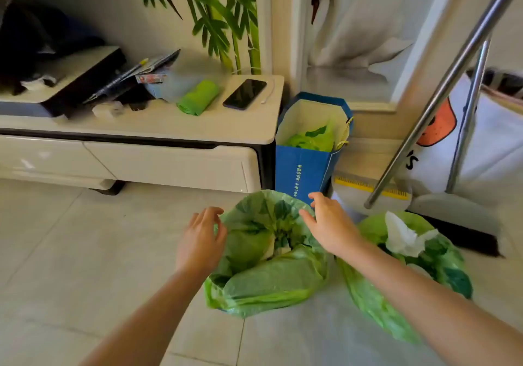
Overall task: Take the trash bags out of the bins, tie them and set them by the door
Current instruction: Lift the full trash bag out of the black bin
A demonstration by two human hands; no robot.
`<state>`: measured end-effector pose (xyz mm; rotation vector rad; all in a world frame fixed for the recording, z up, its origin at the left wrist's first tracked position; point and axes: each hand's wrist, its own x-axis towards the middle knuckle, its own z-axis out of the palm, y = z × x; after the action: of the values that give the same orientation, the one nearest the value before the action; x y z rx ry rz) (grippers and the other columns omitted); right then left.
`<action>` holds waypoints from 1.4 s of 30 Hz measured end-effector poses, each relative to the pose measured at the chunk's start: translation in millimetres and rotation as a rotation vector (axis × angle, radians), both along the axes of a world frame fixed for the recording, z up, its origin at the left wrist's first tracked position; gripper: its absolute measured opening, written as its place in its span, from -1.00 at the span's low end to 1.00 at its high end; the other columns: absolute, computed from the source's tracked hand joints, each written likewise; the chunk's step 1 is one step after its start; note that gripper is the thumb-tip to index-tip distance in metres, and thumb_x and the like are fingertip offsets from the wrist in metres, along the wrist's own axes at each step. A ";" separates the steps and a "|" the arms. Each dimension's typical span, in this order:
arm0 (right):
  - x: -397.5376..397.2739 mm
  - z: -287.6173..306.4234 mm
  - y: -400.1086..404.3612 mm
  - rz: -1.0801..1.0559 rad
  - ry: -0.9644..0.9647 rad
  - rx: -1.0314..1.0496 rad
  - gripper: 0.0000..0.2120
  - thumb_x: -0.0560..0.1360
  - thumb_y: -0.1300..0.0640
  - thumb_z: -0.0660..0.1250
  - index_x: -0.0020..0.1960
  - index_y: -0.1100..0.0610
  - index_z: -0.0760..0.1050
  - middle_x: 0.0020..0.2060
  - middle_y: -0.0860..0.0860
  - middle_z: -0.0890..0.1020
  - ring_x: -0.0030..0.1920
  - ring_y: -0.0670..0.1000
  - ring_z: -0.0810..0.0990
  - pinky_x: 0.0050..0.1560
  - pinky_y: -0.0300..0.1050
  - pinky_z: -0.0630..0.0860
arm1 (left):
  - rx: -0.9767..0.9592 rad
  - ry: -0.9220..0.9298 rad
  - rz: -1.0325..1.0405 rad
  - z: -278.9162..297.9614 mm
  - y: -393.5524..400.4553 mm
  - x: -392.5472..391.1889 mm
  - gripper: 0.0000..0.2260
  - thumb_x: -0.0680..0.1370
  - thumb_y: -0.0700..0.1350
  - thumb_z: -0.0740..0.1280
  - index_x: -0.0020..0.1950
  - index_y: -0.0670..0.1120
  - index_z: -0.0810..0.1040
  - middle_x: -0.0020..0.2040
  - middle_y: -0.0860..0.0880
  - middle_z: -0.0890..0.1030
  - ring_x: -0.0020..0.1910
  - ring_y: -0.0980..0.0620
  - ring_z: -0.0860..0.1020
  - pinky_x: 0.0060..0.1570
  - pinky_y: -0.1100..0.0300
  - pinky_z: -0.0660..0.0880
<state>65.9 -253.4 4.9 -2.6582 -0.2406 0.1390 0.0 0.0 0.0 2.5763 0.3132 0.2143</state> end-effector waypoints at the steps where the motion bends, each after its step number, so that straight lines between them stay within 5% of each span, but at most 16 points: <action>1: -1.4 -8.7 1.5 -0.005 0.022 -0.012 -0.52 0.57 -0.13 0.13 0.37 0.14 0.29 0.24 0.08 0.52 0.20 0.10 0.51 0.10 0.05 0.51 | -0.039 0.010 0.024 -8.2 1.9 0.2 -0.77 0.55 -0.09 0.23 0.20 -0.03 0.47 0.03 0.04 0.53 0.12 -0.03 0.47 0.06 0.01 0.48; 10: -2.5 -48.4 -6.5 -0.191 0.129 0.259 -0.57 0.60 -0.05 0.10 0.36 0.17 0.32 0.24 0.11 0.48 0.16 0.09 0.53 0.17 -0.02 0.45 | -0.142 -0.071 0.123 -42.9 4.7 1.5 -0.79 0.56 -0.14 0.24 0.19 -0.10 0.47 0.15 -0.02 0.46 0.18 -0.04 0.41 0.08 0.06 0.42; 13: -8.3 -54.6 -10.9 -0.274 0.235 0.251 -0.60 0.61 -0.09 0.03 0.10 0.22 0.43 -0.12 0.11 0.55 -0.10 0.13 0.53 -0.08 -0.06 0.40 | -0.197 -0.042 0.182 -49.2 9.8 -3.5 -0.76 0.57 -0.10 0.24 0.22 -0.11 0.45 0.20 -0.05 0.45 0.19 -0.08 0.45 0.12 -0.02 0.47; 14: -9.9 -53.8 -11.7 -0.305 0.293 0.275 -0.58 0.61 -0.11 -0.02 -0.03 0.21 0.43 -0.20 0.08 0.52 -0.14 0.11 0.50 -0.09 -0.05 0.38 | -0.233 -0.029 0.215 -50.2 11.5 -4.9 -0.74 0.57 -0.09 0.24 0.24 -0.12 0.44 0.22 -0.07 0.45 0.18 -0.11 0.47 0.13 -0.06 0.48; 16: -10.7 -52.8 -10.8 -0.456 0.507 0.455 -0.45 0.59 -0.22 -0.09 0.06 0.20 0.46 -0.10 0.09 0.53 -0.11 0.10 0.51 -0.07 -0.03 0.45 | -0.324 0.021 0.298 -49.8 14.7 -6.3 -0.69 0.57 -0.07 0.23 0.28 -0.15 0.41 0.23 -0.11 0.47 0.16 -0.15 0.50 0.15 -0.09 0.48; 18: -13.8 -51.5 -13.0 -0.644 0.781 0.731 -0.41 0.57 -0.27 -0.12 0.07 0.17 0.46 -0.22 0.13 0.54 -0.31 0.08 0.49 -0.29 -0.08 0.51 | -0.442 0.105 0.361 -48.1 18.0 -7.0 -0.67 0.58 -0.03 0.22 0.29 -0.16 0.41 0.19 -0.13 0.52 0.13 -0.15 0.51 0.14 -0.07 0.48; 20: -19.9 -49.1 -17.9 -0.654 0.932 0.808 -0.52 0.60 -0.17 -0.05 -0.14 0.16 0.44 -0.44 0.13 0.49 -0.47 0.05 0.41 -0.35 -0.08 0.49 | -0.564 0.190 0.400 -45.7 21.5 -8.7 -0.66 0.57 0.01 0.24 0.27 -0.16 0.44 0.14 -0.15 0.56 0.08 -0.15 0.53 0.09 -0.05 0.51; 23: -33.3 -48.6 -21.6 -0.569 1.048 0.832 -0.69 0.58 0.05 0.14 -0.30 0.12 0.41 -0.59 0.06 0.48 -0.44 0.06 0.43 -0.28 -0.08 0.49 | -0.659 0.262 0.402 -40.6 25.2 -11.4 -0.73 0.56 0.04 0.27 0.12 -0.14 0.50 0.02 -0.18 0.60 0.00 -0.19 0.58 0.05 -0.08 0.57; 28: -44.5 -49.3 -25.3 -0.692 1.032 0.915 -0.76 0.59 0.24 0.09 -0.21 0.15 0.43 -0.38 0.08 0.48 -0.35 0.01 0.43 -0.49 -0.27 0.42 | -0.738 0.350 0.370 -30.2 25.0 -19.6 -0.81 0.56 -0.09 0.31 -0.04 -0.23 0.53 -0.12 -0.23 0.60 -0.21 -0.15 0.58 -0.22 0.08 0.55; 32: -48.1 -42.3 -31.1 -0.750 0.968 0.990 -0.73 0.62 0.26 0.02 -0.24 0.16 0.33 -0.39 0.06 0.32 -0.41 -0.04 0.28 -0.65 -0.36 0.27 | -0.694 0.310 0.384 -24.9 31.5 -27.9 -0.89 0.54 -0.23 0.32 -0.14 -0.27 0.51 -0.24 -0.22 0.51 -0.33 -0.10 0.47 -0.29 0.09 0.47; 36: -37.9 -27.0 -35.7 -0.764 0.770 1.012 -0.77 0.57 0.34 0.10 -0.24 0.16 0.33 -0.42 0.09 0.35 -0.44 -0.01 0.31 -0.65 -0.33 0.31 | -0.706 0.211 0.386 -9.1 35.2 -23.9 -0.90 0.55 -0.26 0.28 -0.09 -0.29 0.53 -0.35 -0.12 0.40 -0.43 -0.03 0.31 -0.38 0.15 0.32; 42: -15.0 -3.7 -37.5 -0.655 0.652 0.951 -0.89 0.55 0.31 0.17 -0.15 0.23 0.40 -0.30 0.18 0.48 -0.35 0.09 0.49 -0.53 -0.18 0.50 | -0.901 0.168 0.459 7.8 29.2 -0.2 -0.94 0.58 -0.23 0.23 -0.09 -0.17 0.44 -0.22 -0.14 0.53 -0.33 -0.06 0.53 -0.38 0.13 0.48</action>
<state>50.9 -290.8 1.3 -1.5231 0.6198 0.5070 -0.2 29.2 7.8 1.6068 0.8432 0.0023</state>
